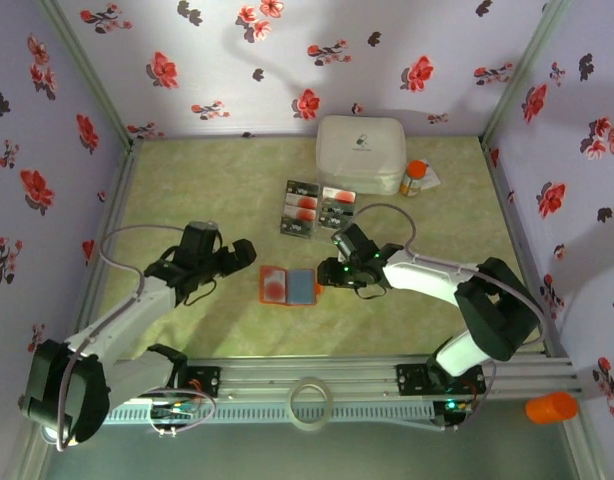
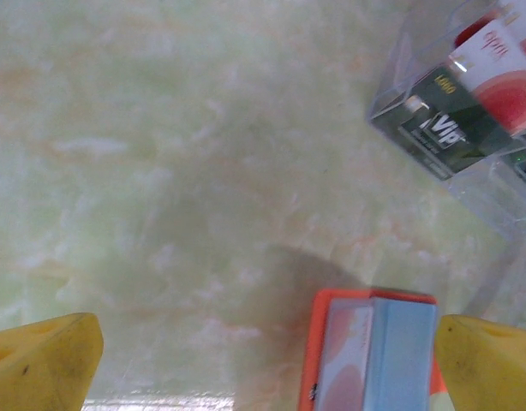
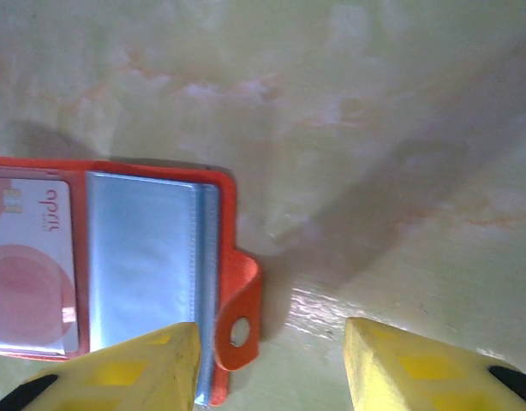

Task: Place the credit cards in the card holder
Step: Move the card holder to the center of the table.

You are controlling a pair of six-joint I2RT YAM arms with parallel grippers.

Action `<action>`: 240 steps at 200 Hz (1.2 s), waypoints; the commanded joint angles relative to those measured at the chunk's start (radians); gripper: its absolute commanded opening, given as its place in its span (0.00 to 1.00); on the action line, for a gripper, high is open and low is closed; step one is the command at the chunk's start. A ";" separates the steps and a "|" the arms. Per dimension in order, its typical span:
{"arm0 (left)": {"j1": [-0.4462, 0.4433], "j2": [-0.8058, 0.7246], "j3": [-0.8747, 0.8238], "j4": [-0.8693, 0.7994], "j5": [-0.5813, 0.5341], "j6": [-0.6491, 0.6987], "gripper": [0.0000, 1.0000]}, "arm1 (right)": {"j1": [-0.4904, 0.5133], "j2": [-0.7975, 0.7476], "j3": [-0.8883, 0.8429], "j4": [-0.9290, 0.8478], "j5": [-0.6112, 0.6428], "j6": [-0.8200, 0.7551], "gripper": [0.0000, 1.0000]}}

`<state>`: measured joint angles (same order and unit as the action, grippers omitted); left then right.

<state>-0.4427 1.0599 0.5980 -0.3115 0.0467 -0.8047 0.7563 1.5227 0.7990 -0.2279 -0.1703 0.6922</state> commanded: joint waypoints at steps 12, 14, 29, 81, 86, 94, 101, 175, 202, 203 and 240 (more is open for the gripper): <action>-0.010 -0.045 -0.031 0.021 0.007 -0.057 1.00 | 0.017 0.043 0.047 0.003 0.048 0.005 0.49; -0.011 -0.046 -0.031 0.020 0.007 -0.057 1.00 | 0.017 0.047 0.049 0.003 0.048 0.004 0.48; -0.014 -0.050 -0.023 0.013 0.005 -0.054 1.00 | 0.018 0.078 0.062 0.010 0.044 0.005 0.48; -0.033 -0.034 0.009 0.005 0.005 -0.047 1.00 | 0.020 0.123 0.085 0.025 0.035 -0.003 0.26; -0.035 -0.034 0.011 0.005 0.003 -0.048 1.00 | 0.020 0.120 0.083 0.023 0.034 -0.002 0.21; -0.043 -0.031 0.015 0.006 0.002 -0.049 1.00 | 0.020 0.114 0.079 0.020 0.032 -0.007 0.14; -0.047 -0.029 0.017 0.007 0.001 -0.049 1.00 | 0.020 0.106 0.073 0.017 0.032 -0.011 0.09; -0.137 0.002 0.060 0.002 -0.018 -0.058 1.00 | 0.020 -0.009 0.020 -0.066 0.040 -0.068 0.00; -0.190 0.022 0.074 0.008 -0.033 -0.072 1.00 | 0.019 -0.050 -0.021 -0.078 0.047 -0.070 0.00; -0.193 0.023 0.074 0.009 -0.033 -0.074 1.00 | 0.020 -0.052 -0.022 -0.078 0.047 -0.070 0.00; -0.263 0.077 0.092 0.045 -0.047 -0.091 1.00 | 0.018 -0.069 -0.051 -0.094 0.081 -0.079 0.00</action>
<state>-0.6685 1.0996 0.6521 -0.3000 0.0277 -0.8673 0.7670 1.4715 0.7662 -0.2810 -0.1333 0.6353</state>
